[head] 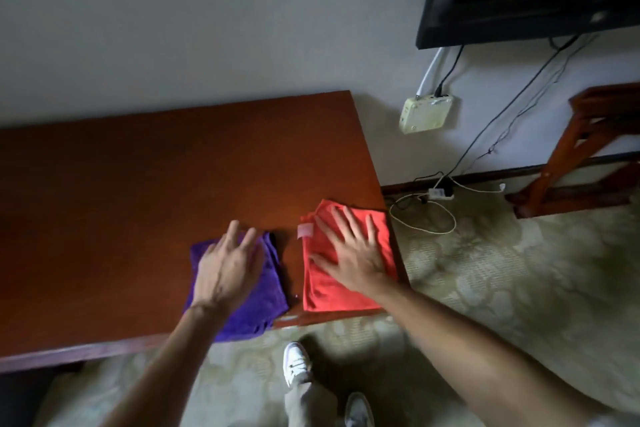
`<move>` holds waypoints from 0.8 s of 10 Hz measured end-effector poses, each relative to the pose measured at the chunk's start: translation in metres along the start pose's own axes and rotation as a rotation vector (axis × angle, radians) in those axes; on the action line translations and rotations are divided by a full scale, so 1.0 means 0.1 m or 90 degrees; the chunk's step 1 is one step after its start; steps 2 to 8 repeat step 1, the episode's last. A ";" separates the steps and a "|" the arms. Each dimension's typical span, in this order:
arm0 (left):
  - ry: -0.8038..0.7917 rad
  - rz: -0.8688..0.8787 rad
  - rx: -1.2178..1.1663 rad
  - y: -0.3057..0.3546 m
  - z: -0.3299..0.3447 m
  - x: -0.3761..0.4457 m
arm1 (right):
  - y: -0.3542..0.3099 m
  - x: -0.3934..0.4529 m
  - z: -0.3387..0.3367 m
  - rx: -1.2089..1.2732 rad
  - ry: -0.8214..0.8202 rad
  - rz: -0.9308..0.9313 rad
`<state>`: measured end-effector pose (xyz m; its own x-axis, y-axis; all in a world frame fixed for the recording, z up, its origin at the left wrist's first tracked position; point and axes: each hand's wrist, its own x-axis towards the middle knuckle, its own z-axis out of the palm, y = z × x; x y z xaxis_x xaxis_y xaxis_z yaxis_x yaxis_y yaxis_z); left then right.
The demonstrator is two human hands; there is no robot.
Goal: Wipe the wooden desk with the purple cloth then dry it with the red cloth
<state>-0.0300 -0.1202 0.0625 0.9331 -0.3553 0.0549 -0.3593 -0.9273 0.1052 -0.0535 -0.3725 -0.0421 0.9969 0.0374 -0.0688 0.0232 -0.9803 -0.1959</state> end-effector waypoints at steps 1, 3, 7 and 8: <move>-0.012 0.004 -0.066 0.18 -0.06 -0.51 | -0.01 0.04 -0.16 0.019 -0.068 -0.016; -0.012 0.004 -0.066 0.18 -0.06 -0.51 | -0.01 0.04 -0.16 0.019 -0.068 -0.016; -0.012 0.004 -0.066 0.18 -0.06 -0.51 | -0.01 0.04 -0.16 0.019 -0.068 -0.016; -0.012 0.004 -0.066 0.18 -0.06 -0.51 | -0.01 0.04 -0.16 0.019 -0.068 -0.016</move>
